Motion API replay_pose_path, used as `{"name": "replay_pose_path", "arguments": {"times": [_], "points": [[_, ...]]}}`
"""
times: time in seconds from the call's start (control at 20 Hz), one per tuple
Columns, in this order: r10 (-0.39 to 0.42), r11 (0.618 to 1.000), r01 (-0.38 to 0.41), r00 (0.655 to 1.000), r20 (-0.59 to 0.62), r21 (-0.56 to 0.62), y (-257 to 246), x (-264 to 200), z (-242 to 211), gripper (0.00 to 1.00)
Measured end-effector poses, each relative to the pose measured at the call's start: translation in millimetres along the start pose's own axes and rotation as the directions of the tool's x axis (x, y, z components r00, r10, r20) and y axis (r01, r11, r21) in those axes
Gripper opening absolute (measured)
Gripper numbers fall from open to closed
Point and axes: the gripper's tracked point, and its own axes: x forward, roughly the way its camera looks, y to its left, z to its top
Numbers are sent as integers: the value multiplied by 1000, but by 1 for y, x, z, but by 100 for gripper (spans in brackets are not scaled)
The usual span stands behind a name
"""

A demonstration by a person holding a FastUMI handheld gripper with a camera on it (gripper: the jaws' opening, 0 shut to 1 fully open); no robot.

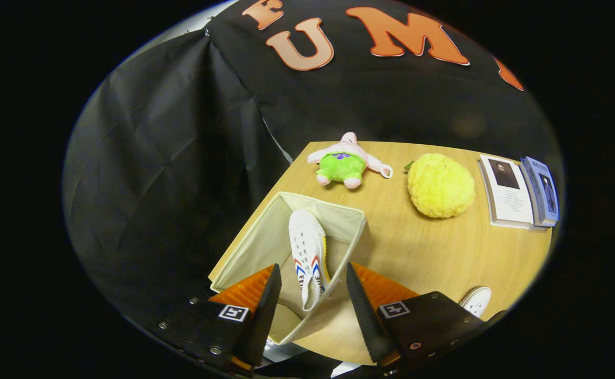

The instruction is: Open the storage box then place both shoes into the box .Put the left shoe in first, then the right shoe, with the right side of both shoes facing outward in a uniform manner.

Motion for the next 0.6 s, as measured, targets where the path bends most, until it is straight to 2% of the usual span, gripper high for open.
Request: {"name": "replay_pose_path", "arguments": {"times": [0.25,0.6], "points": [[-108,993,108,994,0,54,-71,-30,-32,88],[-261,943,277,960,-102,186,-172,-64,-124,93]]}}
